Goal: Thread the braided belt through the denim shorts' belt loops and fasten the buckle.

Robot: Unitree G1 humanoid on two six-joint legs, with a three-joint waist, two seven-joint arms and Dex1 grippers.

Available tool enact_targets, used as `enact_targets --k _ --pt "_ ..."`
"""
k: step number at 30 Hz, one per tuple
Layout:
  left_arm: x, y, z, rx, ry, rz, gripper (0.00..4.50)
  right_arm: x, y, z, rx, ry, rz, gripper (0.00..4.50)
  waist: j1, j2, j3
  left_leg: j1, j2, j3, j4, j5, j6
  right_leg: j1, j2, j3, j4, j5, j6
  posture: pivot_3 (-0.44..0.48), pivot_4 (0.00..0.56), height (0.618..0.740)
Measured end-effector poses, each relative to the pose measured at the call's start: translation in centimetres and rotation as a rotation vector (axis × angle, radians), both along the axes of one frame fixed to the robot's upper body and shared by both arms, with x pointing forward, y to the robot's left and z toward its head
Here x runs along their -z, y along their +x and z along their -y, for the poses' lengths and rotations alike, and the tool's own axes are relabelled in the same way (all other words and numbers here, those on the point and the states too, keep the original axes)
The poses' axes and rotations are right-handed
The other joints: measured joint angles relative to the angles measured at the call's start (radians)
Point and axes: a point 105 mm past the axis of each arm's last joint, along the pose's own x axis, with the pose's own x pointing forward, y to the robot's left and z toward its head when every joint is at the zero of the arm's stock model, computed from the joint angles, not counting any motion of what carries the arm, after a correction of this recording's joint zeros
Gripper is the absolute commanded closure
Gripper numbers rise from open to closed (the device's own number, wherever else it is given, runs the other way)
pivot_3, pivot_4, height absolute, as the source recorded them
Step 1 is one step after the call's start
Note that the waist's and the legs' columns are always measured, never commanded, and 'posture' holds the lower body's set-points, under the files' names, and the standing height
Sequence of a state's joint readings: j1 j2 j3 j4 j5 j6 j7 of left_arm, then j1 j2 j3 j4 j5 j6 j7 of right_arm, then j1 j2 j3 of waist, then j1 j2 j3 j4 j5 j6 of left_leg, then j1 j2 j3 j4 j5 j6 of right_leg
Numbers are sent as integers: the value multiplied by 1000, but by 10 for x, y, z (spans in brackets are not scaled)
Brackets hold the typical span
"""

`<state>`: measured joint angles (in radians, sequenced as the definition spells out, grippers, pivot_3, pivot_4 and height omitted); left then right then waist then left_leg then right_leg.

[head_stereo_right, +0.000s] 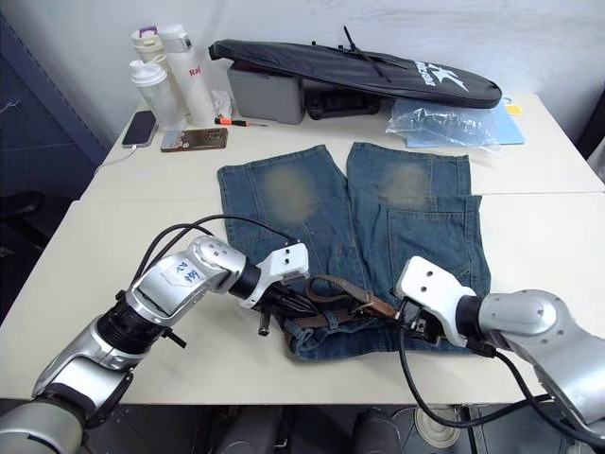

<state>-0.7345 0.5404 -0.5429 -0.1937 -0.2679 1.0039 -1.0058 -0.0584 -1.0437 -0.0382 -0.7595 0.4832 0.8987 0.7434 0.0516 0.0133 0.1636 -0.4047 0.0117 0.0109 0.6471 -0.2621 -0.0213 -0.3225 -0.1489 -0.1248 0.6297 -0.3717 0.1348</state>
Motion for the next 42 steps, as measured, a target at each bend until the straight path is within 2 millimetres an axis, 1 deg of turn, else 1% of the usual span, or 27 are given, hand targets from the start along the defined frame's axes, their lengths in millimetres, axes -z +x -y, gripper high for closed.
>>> enact_targets --k 6,9,10,11,13,14,15,16,31,34,37,42 --pt "0 1 -3 -5 7 1 4500 7 3 -3 9 7 -3 1755 0 0 0 0 0 0 0 0 0 0 0 0 0 0 0 0 150 656" --pt "0 1 -5 -7 15 3 4500 7 4 -3 17 14 1 1755 0 0 0 0 0 0 0 0 0 0 0 0 0 0 0 0 150 656" --pt "0 1 -5 -7 16 4 4500 7 4 -3 18 18 1 2189 0 0 0 0 0 0 0 0 0 0 0 0 0 0 0 0 150 656" --pt "1 0 -6 -5 19 5 4500 7 5 -3 21 24 0 2474 0 0 0 0 0 0 0 0 0 0 0 0 0 0 0 0 150 656" --pt "1 0 -6 -3 21 5 4500 7 6 -4 24 35 1 3330 0 0 0 0 0 0 0 0 0 0 0 0 0 0 0 0 150 656" --pt "1 0 -6 -2 22 6 4500 7 7 -4 26 41 -1 3975 0 1 0 0 0 0 0 0 0 0 0 0 0 0 0 0 150 656" --pt "1 0 -6 -2 22 5 4500 7 7 -4 27 45 -1 4344 0 1 0 0 0 0 0 0 0 0 0 0 0 0 0 0 150 656" --pt "1 0 -6 -1 23 6 4500 7 8 -5 27 49 1 4432 0 1 0 0 0 0 0 0 0 0 0 0 0 0 0 0 150 656" --pt "2 0 -8 8 31 21 4500 5 10 -2 25 59 -15 4432 -1 1 -1 0 0 0 0 0 0 0 0 0 0 0 0 0 150 656" --pt "7 -2 -10 8 41 9 4500 3 7 8 33 43 -31 4432 4 1 -1 0 0 0 0 0 0 0 0 0 0 0 0 0 150 656" --pt "10 -2 -12 18 61 18 4500 3 5 15 46 62 -49 4432 4 1 0 0 0 0 0 0 0 0 0 0 0 0 0 0 150 656" --pt "11 -1 -13 25 71 36 4500 -4 3 17 69 153 -70 4432 3 0 0 0 0 0 0 0 0 0 0 0 0 0 0 0 150 656"
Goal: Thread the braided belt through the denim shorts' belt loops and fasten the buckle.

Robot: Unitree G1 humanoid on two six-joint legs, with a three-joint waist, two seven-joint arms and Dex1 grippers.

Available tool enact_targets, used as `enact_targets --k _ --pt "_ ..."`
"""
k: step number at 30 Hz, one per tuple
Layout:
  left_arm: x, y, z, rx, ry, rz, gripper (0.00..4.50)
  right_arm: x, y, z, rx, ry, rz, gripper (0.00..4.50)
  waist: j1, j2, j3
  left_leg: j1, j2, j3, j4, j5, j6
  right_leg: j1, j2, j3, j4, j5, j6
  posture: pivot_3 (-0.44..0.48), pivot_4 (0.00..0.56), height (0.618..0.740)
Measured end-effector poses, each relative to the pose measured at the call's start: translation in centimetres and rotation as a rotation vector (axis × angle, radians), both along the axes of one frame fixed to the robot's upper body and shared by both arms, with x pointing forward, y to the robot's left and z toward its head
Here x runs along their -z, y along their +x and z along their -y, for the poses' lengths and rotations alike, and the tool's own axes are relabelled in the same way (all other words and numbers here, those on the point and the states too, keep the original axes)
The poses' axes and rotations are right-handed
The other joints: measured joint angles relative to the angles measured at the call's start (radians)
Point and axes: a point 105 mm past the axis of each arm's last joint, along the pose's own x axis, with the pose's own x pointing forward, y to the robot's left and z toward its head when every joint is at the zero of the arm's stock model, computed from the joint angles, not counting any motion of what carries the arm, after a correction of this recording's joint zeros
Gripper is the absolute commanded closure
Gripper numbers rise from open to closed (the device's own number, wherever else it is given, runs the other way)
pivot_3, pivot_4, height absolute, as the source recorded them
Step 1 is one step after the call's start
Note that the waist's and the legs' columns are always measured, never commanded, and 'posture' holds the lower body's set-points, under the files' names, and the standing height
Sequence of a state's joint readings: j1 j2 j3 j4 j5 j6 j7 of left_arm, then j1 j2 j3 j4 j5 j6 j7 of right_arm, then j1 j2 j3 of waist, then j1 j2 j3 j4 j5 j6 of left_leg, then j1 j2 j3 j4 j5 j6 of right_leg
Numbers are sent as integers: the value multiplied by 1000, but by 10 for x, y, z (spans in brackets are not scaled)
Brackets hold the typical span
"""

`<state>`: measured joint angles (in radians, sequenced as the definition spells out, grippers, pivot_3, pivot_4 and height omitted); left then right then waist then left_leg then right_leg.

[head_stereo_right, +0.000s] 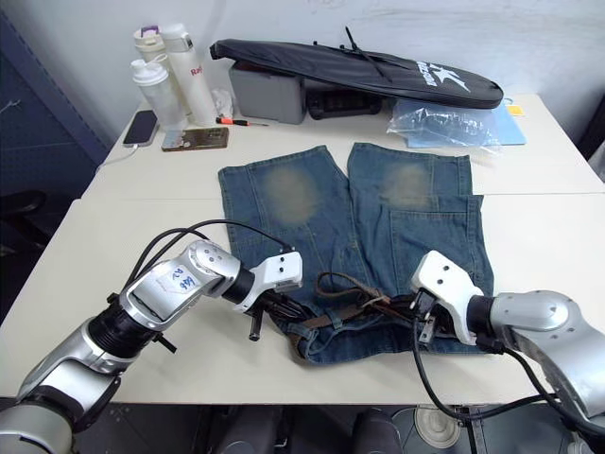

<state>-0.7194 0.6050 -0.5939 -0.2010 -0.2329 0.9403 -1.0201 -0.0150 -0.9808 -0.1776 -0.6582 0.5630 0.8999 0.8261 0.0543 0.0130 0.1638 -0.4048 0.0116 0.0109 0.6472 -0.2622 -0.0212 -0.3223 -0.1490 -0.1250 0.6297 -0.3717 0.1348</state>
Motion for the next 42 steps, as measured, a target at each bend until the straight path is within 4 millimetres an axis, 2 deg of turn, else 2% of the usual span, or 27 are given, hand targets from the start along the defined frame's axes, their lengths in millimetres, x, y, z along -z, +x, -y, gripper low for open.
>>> enact_targets --k 6,12,16,20,25,32,38,42 --pt "-5 0 4 -18 -44 -38 4500 2 -5 6 7 -13 -29 4432 2 0 0 0 0 0 0 0 0 0 0 0 0 0 0 0 150 656" --pt "-44 6 2 -66 -205 -115 4500 4 -5 7 8 -18 -29 4432 -2 0 0 0 0 0 0 0 0 0 0 0 0 0 0 0 150 656" --pt "-54 -1 -6 -50 -241 -186 4500 8 -6 4 4 -18 -39 4432 -2 0 0 0 0 0 0 0 0 0 0 0 0 0 0 0 150 656" --pt "-48 -9 -2 -3 -200 -177 4500 11 -6 2 5 -17 -43 4432 0 0 0 0 0 0 0 0 0 1 0 0 -1 0 0 0 150 656" --pt "-23 -17 9 29 -164 -195 4500 12 -5 1 13 -14 -39 4432 -1 0 0 0 0 0 0 0 0 0 0 0 0 0 0 0 150 656" --pt "-23 -15 22 53 -193 -177 4500 13 -6 1 23 -18 -34 4432 0 -1 0 0 0 0 0 0 0 0 0 0 -1 0 0 0 150 656" --pt "-4 -14 29 111 -104 -142 4500 15 -9 0 27 -23 -32 4432 0 -1 0 0 0 0 0 0 0 0 0 0 -1 0 0 0 150 656" --pt "-2 -17 31 166 -85 -157 4500 14 -10 -2 20 -26 -26 4432 -1 -1 0 0 0 0 0 0 0 0 0 0 -1 0 0 0 150 656"
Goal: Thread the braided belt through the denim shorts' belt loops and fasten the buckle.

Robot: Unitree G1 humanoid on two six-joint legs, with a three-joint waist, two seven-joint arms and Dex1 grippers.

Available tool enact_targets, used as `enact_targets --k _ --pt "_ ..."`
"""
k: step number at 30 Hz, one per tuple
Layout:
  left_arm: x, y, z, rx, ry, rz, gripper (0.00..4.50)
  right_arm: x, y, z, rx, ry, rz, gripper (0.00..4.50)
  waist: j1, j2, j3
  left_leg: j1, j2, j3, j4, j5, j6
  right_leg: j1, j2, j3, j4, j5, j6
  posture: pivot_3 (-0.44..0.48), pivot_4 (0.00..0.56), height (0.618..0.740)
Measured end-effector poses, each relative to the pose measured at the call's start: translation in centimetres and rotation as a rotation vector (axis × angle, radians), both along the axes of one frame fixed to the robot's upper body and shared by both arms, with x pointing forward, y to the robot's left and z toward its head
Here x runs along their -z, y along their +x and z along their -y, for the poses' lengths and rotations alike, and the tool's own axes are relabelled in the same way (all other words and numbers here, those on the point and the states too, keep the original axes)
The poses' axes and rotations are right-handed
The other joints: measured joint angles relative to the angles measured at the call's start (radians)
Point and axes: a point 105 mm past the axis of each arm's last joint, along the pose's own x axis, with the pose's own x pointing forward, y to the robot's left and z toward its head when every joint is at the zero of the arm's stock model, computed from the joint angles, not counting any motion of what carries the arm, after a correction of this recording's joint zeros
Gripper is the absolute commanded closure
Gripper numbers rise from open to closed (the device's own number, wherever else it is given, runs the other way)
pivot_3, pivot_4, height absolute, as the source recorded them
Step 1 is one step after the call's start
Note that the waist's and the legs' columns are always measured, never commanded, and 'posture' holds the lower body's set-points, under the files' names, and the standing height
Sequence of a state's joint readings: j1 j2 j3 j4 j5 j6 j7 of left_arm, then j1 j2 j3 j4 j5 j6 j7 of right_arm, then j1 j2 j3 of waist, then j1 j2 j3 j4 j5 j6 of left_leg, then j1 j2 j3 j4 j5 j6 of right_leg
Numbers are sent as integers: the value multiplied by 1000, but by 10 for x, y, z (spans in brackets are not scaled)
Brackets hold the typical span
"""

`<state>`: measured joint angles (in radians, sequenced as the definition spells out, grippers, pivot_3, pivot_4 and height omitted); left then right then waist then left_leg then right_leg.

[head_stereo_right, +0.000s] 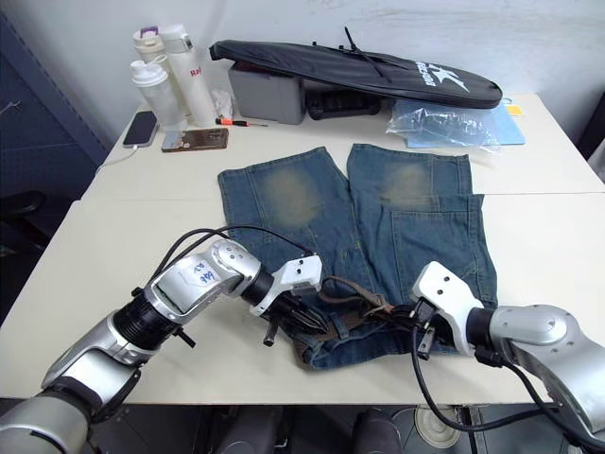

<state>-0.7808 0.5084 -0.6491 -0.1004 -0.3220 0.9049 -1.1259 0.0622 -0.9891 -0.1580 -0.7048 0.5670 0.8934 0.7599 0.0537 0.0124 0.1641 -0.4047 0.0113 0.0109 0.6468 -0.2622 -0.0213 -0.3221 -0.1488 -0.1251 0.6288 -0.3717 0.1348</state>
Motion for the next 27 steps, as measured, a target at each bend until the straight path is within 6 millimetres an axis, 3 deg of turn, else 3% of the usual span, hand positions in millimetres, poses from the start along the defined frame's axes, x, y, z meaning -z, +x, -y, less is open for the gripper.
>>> enact_targets --k 7,17,19,27 --pt "5 -7 -4 133 52 2 4500 -2 -8 0 -53 -72 6 4432 0 0 0 0 0 0 0 0 0 0 0 0 0 0 0 0 150 656" --pt "6 -10 -13 248 86 46 4500 -8 -17 22 -143 -243 87 4432 3 -1 0 0 0 0 0 0 0 1 0 0 -1 0 0 0 150 656" --pt "9 -10 -16 248 96 32 4500 -12 -13 44 -90 -317 111 4432 3 -1 0 0 0 1 0 0 0 1 0 0 -1 0 0 0 150 656" --pt "11 -10 -18 247 101 17 4500 -22 -16 76 -50 -417 160 4432 -1 0 0 1 0 1 0 0 0 1 0 0 0 0 0 0 150 656"
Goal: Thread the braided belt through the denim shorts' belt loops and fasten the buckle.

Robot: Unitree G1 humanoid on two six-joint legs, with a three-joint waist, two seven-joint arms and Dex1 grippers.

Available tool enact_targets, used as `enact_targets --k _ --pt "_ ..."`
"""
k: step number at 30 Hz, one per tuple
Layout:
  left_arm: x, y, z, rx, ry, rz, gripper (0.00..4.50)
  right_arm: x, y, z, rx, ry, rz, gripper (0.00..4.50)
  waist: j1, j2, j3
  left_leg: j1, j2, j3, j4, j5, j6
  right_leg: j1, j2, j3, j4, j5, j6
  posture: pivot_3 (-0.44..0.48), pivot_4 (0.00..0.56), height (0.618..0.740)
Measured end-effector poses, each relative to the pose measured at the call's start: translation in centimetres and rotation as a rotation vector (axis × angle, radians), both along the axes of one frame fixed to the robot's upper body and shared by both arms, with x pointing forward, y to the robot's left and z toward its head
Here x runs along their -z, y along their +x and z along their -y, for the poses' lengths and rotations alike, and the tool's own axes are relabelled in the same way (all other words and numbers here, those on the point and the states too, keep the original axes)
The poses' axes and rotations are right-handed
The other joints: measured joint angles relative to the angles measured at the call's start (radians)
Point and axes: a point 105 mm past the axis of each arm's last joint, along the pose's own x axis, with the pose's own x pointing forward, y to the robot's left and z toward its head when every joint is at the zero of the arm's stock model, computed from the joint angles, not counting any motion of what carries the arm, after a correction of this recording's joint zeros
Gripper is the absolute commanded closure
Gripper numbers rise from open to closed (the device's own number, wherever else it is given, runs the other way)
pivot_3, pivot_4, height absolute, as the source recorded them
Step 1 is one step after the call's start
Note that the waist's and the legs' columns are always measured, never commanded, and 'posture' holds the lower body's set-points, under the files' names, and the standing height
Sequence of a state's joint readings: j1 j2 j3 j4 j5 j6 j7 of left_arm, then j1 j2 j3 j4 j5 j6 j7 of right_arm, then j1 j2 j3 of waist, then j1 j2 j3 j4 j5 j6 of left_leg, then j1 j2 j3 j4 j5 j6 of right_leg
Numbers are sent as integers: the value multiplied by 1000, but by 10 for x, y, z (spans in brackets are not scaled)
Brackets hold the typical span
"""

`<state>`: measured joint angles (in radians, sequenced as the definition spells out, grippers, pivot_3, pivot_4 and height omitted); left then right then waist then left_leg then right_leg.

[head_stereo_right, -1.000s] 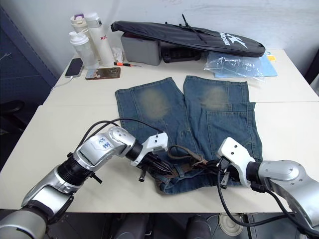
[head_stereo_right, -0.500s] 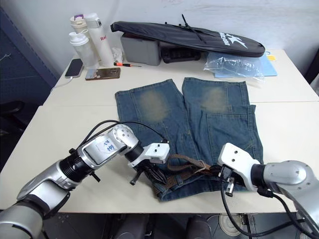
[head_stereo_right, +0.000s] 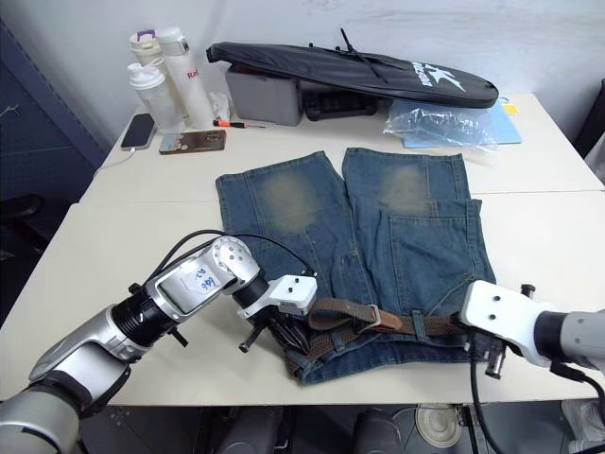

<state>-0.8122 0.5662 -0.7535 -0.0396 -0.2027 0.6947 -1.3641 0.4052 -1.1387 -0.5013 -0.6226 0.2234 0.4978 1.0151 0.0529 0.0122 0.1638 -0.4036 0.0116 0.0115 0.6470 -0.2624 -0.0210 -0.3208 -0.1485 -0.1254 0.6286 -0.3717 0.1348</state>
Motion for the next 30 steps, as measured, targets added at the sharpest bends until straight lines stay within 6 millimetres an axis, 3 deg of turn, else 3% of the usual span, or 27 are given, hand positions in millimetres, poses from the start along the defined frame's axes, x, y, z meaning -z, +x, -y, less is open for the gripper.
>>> enact_targets --k 4,5,6,8,9,10,15,30 --pt "0 1 0 -2 -1 2 4500 -12 7 -15 29 174 57 4432 -3 0 0 0 1 0 0 0 0 0 0 0 0 0 0 0 150 656" --pt "0 1 0 -2 -2 3 4500 -14 7 -27 15 241 52 3856 -3 1 0 0 1 -1 0 0 0 0 0 0 0 0 0 0 150 656" --pt "0 1 1 0 -4 5 4500 -13 4 -39 -7 289 25 3591 -1 1 -1 0 1 -1 0 0 0 0 0 0 0 0 0 0 150 656" --pt "0 1 2 4 -9 7 4500 -8 0 -52 -25 330 -28 2767 0 1 -1 0 1 -1 1 0 0 0 0 0 0 0 -1 0 150 656" --pt "0 1 2 2 -11 7 4500 -5 0 -58 -30 330 -35 2069 0 1 0 0 1 -1 1 0 0 0 0 0 0 0 -1 0 150 656" --pt "-1 2 3 2 -13 8 4500 -3 0 -61 -33 329 -41 1814 1 1 -1 -1 1 -1 1 0 0 0 -1 0 0 0 -1 0 150 656" --pt "-1 3 2 -9 -13 8 4500 18 -2 -69 10 344 -115 1764 1 1 -1 -1 0 -1 1 0 0 0 0 0 0 0 -1 0 150 656" --pt "-1 2 1 -31 -15 9 4500 31 7 -85 26 433 -163 1764 -1 1 -1 0 0 -1 1 0 0 0 0 0 1 0 0 0 150 656"
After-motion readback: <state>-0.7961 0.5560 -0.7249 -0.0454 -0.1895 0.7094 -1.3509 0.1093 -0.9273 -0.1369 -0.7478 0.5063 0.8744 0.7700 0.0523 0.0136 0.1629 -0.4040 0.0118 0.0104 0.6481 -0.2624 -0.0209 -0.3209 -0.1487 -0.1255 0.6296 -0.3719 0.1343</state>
